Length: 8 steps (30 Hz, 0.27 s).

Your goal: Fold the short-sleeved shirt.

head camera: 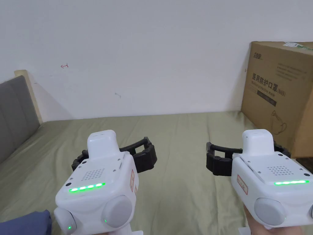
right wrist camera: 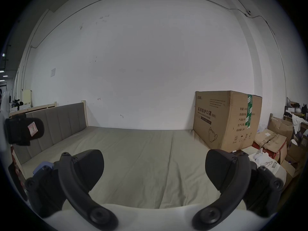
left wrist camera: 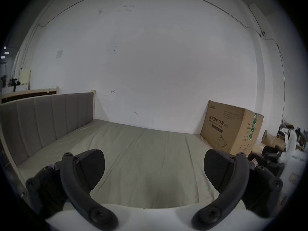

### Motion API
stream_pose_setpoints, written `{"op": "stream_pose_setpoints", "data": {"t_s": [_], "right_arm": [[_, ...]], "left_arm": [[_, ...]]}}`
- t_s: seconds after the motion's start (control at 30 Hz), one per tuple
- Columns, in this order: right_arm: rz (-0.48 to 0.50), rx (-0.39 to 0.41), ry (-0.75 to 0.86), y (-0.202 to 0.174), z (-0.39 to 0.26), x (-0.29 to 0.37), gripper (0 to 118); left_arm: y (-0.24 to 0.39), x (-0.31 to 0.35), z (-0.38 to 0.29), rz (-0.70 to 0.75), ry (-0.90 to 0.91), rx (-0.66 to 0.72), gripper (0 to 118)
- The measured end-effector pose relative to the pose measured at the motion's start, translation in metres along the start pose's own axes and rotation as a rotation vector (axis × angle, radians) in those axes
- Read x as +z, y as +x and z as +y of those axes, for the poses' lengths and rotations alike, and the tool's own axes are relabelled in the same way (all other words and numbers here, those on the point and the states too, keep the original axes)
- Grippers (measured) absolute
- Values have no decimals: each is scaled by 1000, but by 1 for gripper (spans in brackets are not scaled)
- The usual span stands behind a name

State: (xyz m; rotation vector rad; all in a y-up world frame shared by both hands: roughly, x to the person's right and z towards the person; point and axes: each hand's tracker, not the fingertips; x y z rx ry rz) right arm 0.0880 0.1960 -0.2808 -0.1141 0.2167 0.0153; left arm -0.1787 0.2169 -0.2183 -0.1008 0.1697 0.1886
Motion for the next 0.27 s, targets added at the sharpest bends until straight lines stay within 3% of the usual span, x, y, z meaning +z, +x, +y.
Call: {"op": "stream_pose_setpoints", "data": {"t_s": [0.27], "right_arm": [[1, -13, 2, 0, 1, 4, 118]], "left_arm": [[5, -6, 11, 77, -86, 95, 118]]}}
